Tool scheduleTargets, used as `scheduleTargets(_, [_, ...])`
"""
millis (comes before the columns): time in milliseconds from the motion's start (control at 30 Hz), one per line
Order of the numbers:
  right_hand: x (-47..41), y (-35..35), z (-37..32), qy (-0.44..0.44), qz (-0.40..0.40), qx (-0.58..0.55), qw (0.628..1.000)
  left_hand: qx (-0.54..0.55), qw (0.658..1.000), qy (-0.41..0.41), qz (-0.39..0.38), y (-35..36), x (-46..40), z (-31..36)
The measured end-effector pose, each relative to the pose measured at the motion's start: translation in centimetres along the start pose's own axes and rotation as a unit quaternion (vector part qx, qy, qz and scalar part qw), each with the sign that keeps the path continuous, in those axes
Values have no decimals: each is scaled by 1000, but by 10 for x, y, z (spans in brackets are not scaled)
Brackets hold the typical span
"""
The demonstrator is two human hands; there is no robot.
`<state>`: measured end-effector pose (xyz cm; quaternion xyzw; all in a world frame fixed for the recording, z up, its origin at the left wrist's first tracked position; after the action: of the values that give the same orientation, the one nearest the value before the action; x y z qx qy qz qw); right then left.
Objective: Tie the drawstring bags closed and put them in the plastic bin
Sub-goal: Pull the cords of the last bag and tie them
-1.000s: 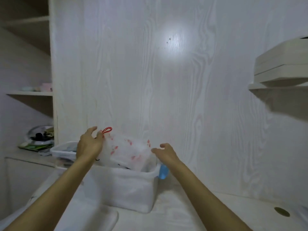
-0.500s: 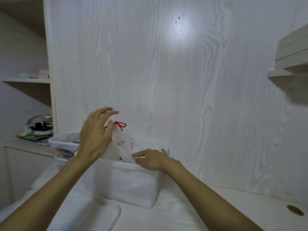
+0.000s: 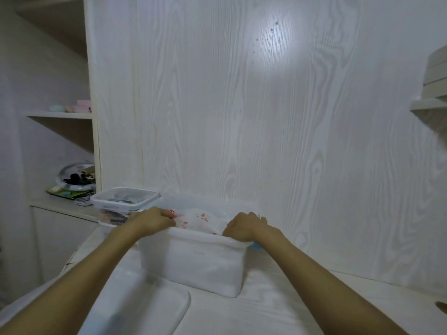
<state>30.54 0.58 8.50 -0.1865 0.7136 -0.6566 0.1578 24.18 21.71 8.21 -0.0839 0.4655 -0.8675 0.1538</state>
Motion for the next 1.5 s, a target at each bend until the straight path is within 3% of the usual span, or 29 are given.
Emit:
scheduleTargets(133, [16,-23,2,-61,170,-144,973,23,989,6,148,-13,11,15])
scheduleTargets(200, [32,-31,10,-83,235,-165,954,44,964,58,256,-28,33,35])
scheduleTargets(267, [54,-33,30,-86,257,-186,944,78,938,120,316,-32,60,64])
scheduleTargets(367, [93,-26,84,-65,257,-186,946,144,934,172,278,-14,86,109])
scheduleTargets(567, [193,16,244,65,198,-237,949,185,958,218,5,128,117,224])
scheduleTargets(700, [257,42,334,162,213,-282,921,139,951,250,-120,232,141,289])
scheduleTargets(833, [332,55,410,282,273,-190,900,135,927,290,-197,328,182,351])
scheduleTargets(933, [358,56,439,309,268,-89,908,108,904,352,-216,377,210,385])
scheduleTargets(1100, [356,96,474,337,81,10,938,-13,870,456,-188,424,243,433])
scheduleTargets(1200, [355,84,470,323,81,98,938,-74,869,458,-170,431,243,437])
scheduleTargets(1267, [354,69,452,265,91,138,950,-102,869,468,-126,420,238,434])
scheduleTargets(1400, [353,65,412,173,73,-100,977,-161,869,459,-94,389,227,416])
scheduleTargets(1500, [346,63,375,112,36,-201,973,-146,895,409,-98,366,215,389])
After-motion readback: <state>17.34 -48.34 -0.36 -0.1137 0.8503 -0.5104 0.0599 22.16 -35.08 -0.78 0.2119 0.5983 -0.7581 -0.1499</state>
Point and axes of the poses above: each hand's wrist, its own x-axis away from the middle knuckle, its own y-axis out of the palm, z = x × y, the point moved 10 cm from there along -x, towards the middle knuckle, and after that the axes turned 8 degrees about x, right-handed, at the moved point
